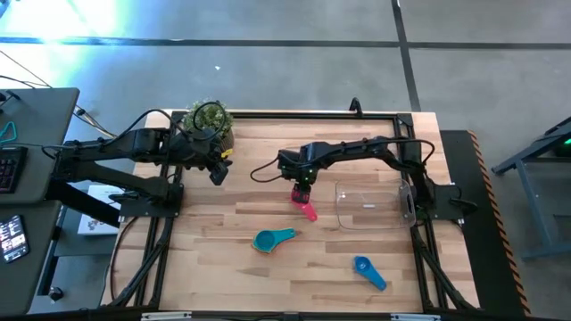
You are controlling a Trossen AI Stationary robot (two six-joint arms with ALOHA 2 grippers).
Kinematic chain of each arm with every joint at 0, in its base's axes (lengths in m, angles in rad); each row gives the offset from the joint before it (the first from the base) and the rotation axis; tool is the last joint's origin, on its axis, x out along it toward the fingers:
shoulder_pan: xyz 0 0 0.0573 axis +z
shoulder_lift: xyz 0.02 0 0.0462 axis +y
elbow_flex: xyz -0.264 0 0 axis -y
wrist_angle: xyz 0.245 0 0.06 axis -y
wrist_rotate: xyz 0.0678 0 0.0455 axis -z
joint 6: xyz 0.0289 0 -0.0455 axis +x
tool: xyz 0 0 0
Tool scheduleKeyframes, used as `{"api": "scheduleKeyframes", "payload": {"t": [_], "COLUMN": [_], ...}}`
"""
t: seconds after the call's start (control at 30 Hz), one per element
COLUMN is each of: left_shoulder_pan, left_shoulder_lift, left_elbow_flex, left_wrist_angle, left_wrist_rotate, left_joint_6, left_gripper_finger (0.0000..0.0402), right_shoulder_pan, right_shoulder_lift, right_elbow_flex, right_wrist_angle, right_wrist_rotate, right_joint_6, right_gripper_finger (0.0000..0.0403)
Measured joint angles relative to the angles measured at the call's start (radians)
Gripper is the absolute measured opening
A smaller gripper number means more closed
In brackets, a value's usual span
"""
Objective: Nest measuring cups in basket
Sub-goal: Stack the red measuring cup on top of the light blue measuring cup
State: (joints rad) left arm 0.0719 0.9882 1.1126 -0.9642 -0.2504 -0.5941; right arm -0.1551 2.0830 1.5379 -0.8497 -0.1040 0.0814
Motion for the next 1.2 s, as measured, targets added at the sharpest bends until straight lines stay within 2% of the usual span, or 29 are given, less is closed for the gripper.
{"api": "scheduleKeyframes", "payload": {"t": [0.13, 0.43, 0.87, 1.2], "left_shoulder_pan": [0.0, 0.0, 0.0, 0.0], "left_shoulder_lift": [0.0, 0.0, 0.0, 0.0], "left_elbow_flex": [0.0, 0.0, 0.0, 0.0], "left_wrist_angle": [0.0, 0.0, 0.0, 0.0], "left_wrist_rotate": [0.0, 0.0, 0.0, 0.0], "left_joint_6": [0.0, 0.002, 0.003, 0.003], "left_gripper_finger": [0.0122, 0.0122, 0.0122, 0.0122], "right_shoulder_pan": [0.0, 0.0, 0.002, 0.046], "right_shoulder_lift": [0.0, 0.0, 0.0, 0.0], "right_elbow_flex": [0.0, 0.0, 0.095, 0.3], "right_wrist_angle": [0.001, 0.001, -0.083, -0.224], "right_wrist_rotate": [0.0, -0.001, -0.001, -0.013], "right_joint_6": [0.018, 0.048, 0.005, -0.159], "right_gripper_finger": [0.0118, 0.0009, 0.0002, 0.0001]}}
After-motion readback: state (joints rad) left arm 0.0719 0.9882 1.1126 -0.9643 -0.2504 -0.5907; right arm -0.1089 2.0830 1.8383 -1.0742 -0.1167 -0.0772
